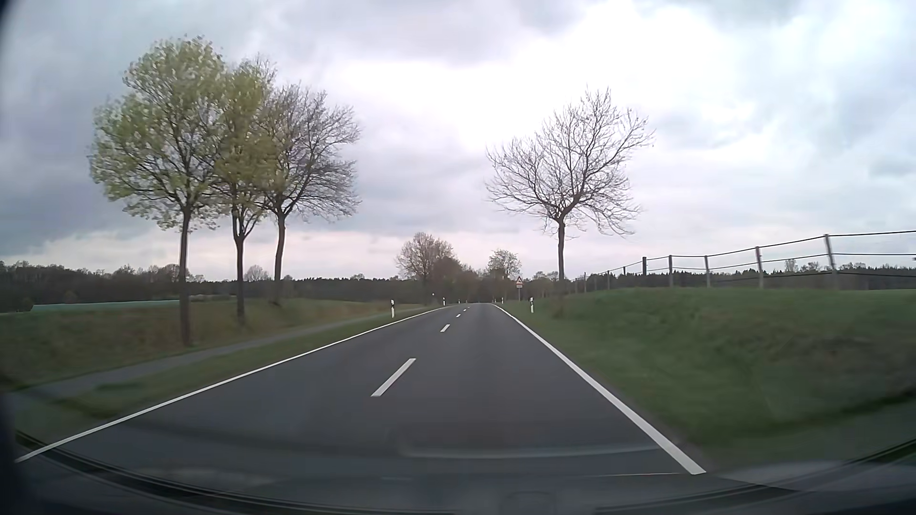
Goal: Follow the waypoints while adhering to traffic rules and regulations
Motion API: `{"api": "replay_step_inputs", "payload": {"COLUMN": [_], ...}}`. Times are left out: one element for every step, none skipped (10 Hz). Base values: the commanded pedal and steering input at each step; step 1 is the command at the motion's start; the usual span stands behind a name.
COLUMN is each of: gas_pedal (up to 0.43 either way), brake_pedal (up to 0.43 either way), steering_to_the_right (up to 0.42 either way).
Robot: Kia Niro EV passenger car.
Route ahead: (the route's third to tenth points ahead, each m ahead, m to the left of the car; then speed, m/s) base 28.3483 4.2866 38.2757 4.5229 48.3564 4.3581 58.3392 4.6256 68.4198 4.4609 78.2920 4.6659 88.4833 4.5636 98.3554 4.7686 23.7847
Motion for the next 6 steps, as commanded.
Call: {"api": "replay_step_inputs", "payload": {"gas_pedal": [0.028,0.028,0.028,0.028,0.028,0.028], "brake_pedal": [0.0,0.006,0.0,0.0,0.0,0.0], "steering_to_the_right": [-0.002,-0.005,-0.006,-0.006,-0.005,-0.003]}}
